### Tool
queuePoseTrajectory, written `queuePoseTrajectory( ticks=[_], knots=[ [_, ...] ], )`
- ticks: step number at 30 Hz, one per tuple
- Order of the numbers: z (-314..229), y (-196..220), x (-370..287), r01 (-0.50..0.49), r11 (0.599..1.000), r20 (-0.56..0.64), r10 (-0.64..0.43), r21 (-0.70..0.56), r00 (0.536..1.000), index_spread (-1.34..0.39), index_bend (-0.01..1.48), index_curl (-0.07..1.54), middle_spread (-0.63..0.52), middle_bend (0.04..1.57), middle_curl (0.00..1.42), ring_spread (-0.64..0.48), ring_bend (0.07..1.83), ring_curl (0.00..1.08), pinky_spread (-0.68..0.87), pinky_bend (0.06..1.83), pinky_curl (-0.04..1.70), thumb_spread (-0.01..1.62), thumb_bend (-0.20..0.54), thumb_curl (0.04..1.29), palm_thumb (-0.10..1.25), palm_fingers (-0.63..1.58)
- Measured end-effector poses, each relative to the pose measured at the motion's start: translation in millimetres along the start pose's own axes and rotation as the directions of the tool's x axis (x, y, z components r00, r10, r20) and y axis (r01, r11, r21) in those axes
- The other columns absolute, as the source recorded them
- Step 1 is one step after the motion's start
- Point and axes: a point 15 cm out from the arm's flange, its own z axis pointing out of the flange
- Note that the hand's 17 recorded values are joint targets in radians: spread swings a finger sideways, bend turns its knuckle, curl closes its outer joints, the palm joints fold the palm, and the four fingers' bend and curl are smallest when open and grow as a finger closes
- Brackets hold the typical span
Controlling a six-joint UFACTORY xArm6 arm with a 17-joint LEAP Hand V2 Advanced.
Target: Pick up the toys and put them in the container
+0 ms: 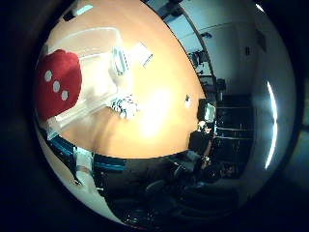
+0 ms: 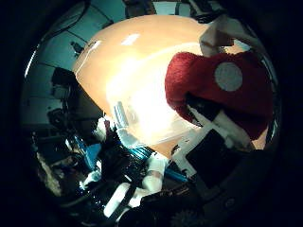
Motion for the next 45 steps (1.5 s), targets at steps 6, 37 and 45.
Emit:
queuePoseTrajectory(
  ticks=[6,37,45],
  knots=[
    [10.5,-5.5,-3.5,0.006,1.0,0.009,-0.006,-0.026,1.0,-0.42,1.15,0.58,-0.31,0.38,0.4,0.08,0.19,0.11,0.4,0.21,0.24,1.09,-0.014,0.34,1.04,0.32],
    [35.2,43.8,103.6,-0.134,0.989,-0.026,0.133,-0.064,0.991,-0.39,0.15,0.24,0.08,0.21,0.34,0.21,0.3,0.25,0.41,0.45,0.31,1.0,-0.027,0.27,0.47,0.01],
    [92.0,106.0,176.1,-0.255,0.964,0.017,0.257,-0.079,0.966,-0.35,0.15,0.25,0.06,0.22,0.34,0.2,0.28,0.25,0.42,0.43,0.31,1.0,-0.026,0.28,0.49,0.05]
  ],
)
